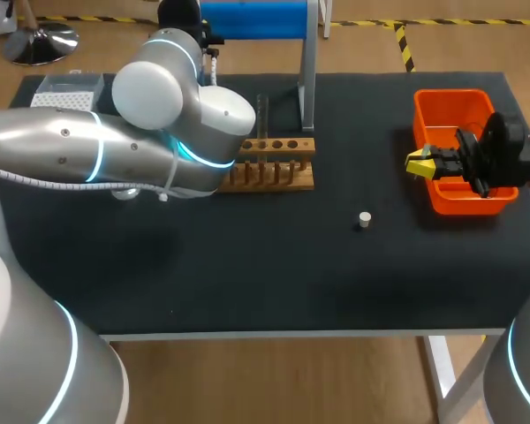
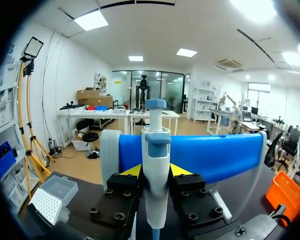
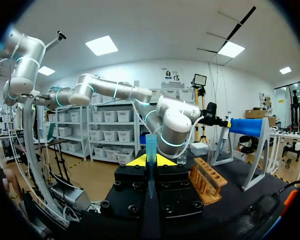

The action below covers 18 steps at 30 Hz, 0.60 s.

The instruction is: Invert the test tube, pick up the pipette, mount the tip to pipette, aspirate from beaker and dispense into the tube, eject the tip, return the pipette, and cap with the stopper.

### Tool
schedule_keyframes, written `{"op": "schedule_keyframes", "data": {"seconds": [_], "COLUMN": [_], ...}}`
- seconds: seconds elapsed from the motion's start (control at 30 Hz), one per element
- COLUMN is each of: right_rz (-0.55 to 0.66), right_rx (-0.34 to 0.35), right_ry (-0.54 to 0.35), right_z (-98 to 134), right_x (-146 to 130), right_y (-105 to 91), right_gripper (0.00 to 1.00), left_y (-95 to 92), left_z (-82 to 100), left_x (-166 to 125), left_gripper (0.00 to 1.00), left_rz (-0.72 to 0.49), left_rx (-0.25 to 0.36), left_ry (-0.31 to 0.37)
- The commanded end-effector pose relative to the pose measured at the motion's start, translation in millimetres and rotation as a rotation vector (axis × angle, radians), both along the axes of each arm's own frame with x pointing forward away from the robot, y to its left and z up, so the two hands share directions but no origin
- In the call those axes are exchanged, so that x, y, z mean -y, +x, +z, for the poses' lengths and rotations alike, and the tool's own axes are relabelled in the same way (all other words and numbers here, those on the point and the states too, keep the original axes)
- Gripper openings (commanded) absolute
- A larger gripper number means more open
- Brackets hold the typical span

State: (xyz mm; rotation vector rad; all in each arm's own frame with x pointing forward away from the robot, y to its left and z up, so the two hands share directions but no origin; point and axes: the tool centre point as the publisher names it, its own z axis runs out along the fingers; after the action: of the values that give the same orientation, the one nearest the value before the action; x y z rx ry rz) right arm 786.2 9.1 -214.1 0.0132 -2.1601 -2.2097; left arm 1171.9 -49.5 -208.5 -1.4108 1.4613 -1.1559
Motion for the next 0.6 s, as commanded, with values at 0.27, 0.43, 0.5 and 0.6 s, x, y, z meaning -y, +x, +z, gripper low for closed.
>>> {"op": "schedule_keyframes", "data": {"seconds": [0.27,0.43,0.5,0.6], "right_rz": [-0.002,-0.002,-0.002,-0.002], "right_rx": [0.001,0.001,0.001,0.001], "right_ry": [-0.002,-0.002,-0.002,-0.002], "right_z": [0,0,0,0], "right_x": [0,0,0,0], "right_y": [-1.2,-1.2,-1.2,-1.2], "right_gripper": [0.00,0.00,0.00,0.00], "left_y": [1.3,-5.8,-10.1,-18.4], "left_z": [31.0,39.8,42.7,49.5], "left_x": [-1,-1,-1,-2], "left_gripper": [0.00,0.00,0.00,0.00], "left_rz": [0.009,-0.021,-0.032,-0.064], "left_rx": [0.038,0.038,0.038,0.047], "left_ry": [0.032,0.058,0.062,0.065]}}
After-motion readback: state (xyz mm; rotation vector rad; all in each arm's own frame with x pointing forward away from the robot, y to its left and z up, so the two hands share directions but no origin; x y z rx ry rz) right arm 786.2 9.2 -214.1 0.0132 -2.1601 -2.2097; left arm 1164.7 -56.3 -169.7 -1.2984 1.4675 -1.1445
